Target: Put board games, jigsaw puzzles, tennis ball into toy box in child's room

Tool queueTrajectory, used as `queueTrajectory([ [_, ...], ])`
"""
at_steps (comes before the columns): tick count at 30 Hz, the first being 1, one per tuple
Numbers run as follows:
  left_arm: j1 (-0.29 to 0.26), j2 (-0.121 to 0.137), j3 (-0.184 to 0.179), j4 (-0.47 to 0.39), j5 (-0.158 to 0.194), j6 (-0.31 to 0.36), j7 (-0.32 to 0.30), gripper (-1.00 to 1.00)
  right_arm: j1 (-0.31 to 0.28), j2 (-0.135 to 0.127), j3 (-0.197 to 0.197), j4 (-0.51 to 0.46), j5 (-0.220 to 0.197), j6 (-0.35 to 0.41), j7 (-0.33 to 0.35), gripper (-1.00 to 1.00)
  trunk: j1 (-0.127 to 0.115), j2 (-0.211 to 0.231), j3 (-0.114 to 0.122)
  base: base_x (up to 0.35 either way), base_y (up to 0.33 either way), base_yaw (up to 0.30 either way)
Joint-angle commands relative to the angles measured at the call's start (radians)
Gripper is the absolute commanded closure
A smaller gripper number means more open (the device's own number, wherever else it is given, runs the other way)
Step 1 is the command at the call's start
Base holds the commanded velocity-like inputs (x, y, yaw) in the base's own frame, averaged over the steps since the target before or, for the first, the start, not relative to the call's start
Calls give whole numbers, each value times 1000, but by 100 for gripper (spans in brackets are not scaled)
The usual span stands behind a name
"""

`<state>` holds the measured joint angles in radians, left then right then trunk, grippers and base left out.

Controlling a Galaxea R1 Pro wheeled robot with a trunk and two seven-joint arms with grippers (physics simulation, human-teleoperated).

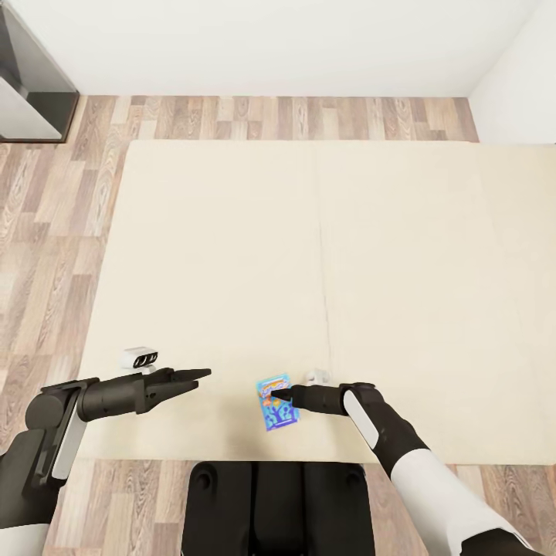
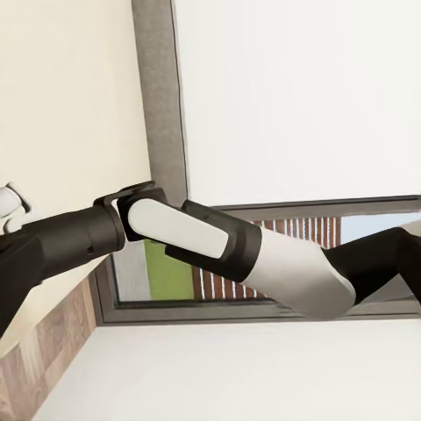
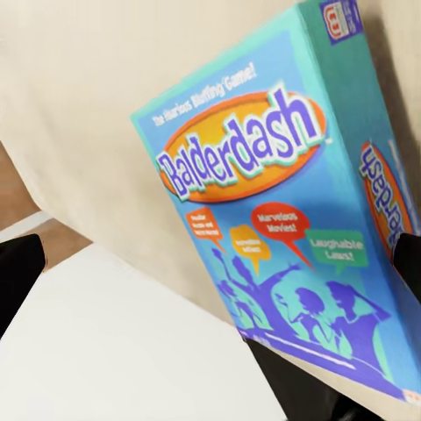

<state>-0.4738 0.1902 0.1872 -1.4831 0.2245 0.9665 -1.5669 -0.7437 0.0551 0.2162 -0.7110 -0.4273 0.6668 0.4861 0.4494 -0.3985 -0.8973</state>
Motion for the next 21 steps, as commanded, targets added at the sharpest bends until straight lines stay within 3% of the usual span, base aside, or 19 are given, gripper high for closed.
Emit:
queueTrajectory([
  [1, 0, 0, 0, 0, -1, 11, -4, -100, 0, 0, 0, -1, -3, 5, 1, -100, 1, -2, -1, 0, 22, 0],
  [21, 0, 0, -1, 0, 0, 11, -4, -100, 0, -1, 0, -1, -3, 5, 8, -100, 1, -2, -1, 0, 64, 0],
])
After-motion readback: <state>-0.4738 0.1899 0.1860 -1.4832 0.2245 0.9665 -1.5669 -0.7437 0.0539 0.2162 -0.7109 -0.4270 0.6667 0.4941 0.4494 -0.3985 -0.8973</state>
